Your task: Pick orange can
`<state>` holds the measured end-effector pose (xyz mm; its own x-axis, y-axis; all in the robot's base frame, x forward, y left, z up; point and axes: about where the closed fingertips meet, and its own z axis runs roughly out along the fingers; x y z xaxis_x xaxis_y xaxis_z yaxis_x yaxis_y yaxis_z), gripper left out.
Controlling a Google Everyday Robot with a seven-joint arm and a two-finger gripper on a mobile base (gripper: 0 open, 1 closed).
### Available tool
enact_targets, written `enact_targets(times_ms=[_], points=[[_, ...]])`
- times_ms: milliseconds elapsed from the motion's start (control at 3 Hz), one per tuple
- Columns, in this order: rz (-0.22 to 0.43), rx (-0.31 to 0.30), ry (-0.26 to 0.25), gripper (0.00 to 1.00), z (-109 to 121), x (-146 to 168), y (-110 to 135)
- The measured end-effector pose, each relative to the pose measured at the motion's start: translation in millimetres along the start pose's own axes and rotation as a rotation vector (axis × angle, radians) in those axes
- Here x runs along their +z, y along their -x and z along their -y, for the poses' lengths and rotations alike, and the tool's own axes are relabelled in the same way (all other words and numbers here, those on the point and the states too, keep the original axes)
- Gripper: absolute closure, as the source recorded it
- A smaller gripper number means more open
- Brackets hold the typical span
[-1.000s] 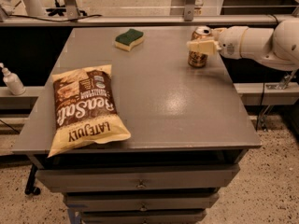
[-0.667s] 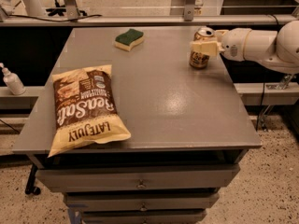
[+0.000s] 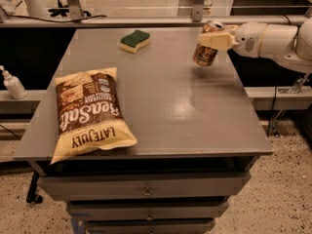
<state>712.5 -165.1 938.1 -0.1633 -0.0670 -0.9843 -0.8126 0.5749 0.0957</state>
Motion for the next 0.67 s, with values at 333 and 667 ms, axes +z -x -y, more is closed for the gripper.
enact_targets(times_ms=[333,667], points=[[0.025,0.051,0.085,1.00,-32.7,-10.1,43.9],[0.022,0.065,0.104,1.00,-38.5,-10.5,46.5]])
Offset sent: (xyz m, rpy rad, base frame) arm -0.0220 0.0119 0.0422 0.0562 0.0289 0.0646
